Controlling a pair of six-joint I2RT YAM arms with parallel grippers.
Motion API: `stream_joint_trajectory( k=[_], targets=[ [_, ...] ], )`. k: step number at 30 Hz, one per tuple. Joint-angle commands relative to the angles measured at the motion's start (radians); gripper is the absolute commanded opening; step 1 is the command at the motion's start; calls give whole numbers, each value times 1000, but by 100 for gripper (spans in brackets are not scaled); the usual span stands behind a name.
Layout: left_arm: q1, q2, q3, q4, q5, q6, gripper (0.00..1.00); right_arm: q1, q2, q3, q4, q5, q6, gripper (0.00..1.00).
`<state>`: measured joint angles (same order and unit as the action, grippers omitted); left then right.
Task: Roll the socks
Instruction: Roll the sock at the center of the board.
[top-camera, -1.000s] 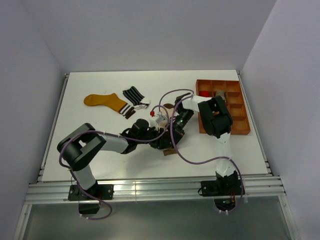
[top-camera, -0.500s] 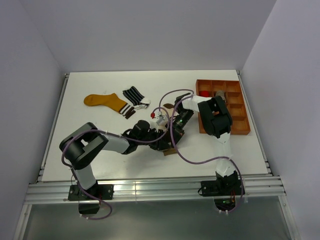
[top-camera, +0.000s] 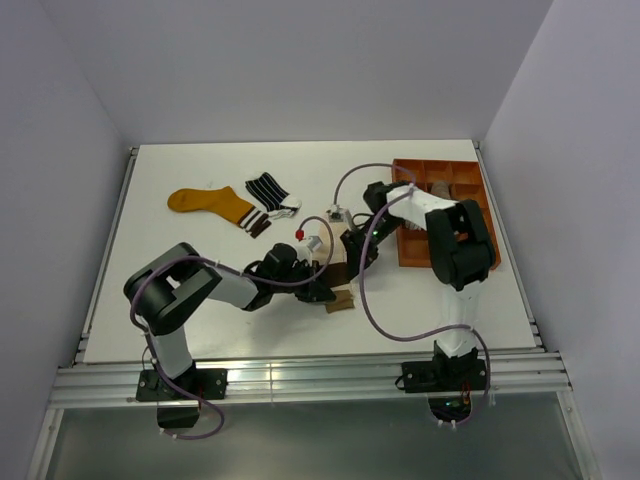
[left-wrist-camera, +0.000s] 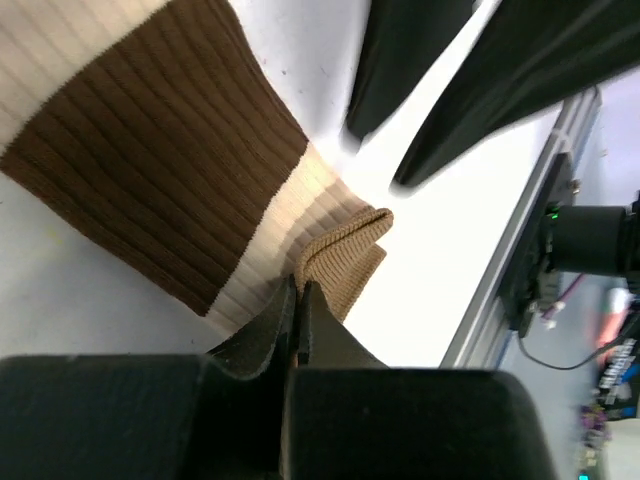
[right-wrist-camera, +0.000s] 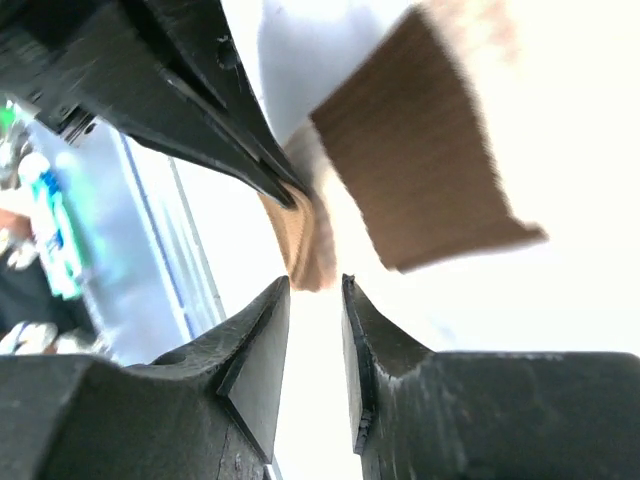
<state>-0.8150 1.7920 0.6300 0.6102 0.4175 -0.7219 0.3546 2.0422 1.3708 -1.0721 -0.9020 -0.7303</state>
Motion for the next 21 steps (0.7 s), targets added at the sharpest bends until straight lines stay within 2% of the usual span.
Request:
stream_joint_trajectory(
  k=[1,5,13,14,17,18,21],
  targets=[
    [22,33,-16,37,47,-68,0,-58,-117,-44,109,-5,46,35],
    [57,52,-23,42,95,-131,0,-103,-238,-148,230,41,63,35],
    [112,105,37,-63,204,-260,0,-95,-577,-455,471,209,-49,38],
    [114,112,52,-135,205,-267,0,-88,-644,-485,515,224,-78,38],
    [117,135,95,-227,219,-281,0,-2,-793,-626,636,326,-110,41],
    [119,141,102,-245,219,-284,0,77,-825,-703,674,409,-107,43],
    [119,147,132,-323,219,-281,0,205,-921,-824,811,506,-93,45]
  ],
)
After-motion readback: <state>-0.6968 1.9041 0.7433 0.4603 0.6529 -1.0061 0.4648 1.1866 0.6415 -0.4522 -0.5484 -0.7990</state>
